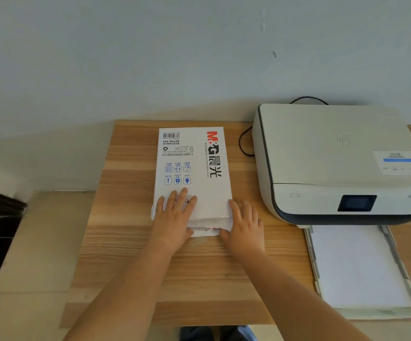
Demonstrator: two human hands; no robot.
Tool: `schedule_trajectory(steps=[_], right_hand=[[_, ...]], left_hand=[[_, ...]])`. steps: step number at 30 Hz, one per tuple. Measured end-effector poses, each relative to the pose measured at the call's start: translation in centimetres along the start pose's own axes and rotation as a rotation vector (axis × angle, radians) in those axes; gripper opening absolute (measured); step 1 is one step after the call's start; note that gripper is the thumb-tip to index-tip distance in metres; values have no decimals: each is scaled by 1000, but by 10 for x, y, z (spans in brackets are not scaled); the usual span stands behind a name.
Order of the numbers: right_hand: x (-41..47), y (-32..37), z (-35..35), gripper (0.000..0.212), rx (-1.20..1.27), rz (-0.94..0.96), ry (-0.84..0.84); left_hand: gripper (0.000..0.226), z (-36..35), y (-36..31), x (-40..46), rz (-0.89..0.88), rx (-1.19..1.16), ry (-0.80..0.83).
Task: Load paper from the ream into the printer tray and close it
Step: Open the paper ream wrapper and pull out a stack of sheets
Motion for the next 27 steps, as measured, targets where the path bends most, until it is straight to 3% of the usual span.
schedule_trajectory(steps=[9, 12, 18, 27], right_hand=[[-8, -15, 2, 57, 48, -75, 41], [-8, -14, 3, 59, -21, -22, 16], [-5, -12, 3, 77, -139, 45, -45], [-9, -6, 7, 65, -18, 71, -93]], left_hand=[[68, -1, 5, 3, -70, 26, -64], [64, 3, 8, 1, -103, 36, -75], [72, 1, 12, -4, -134, 42, -79], [82, 0, 10, -13, -50, 60, -107]])
Point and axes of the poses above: each hand's wrist, its own x-axis towards the middle knuckle, its own z-axis out of the back of the hand, y = z × x, the point moved 1 cm from there along x, towards the middle knuckle, and after that the axes turned 14 degrees about -z, right-handed, at the moved point
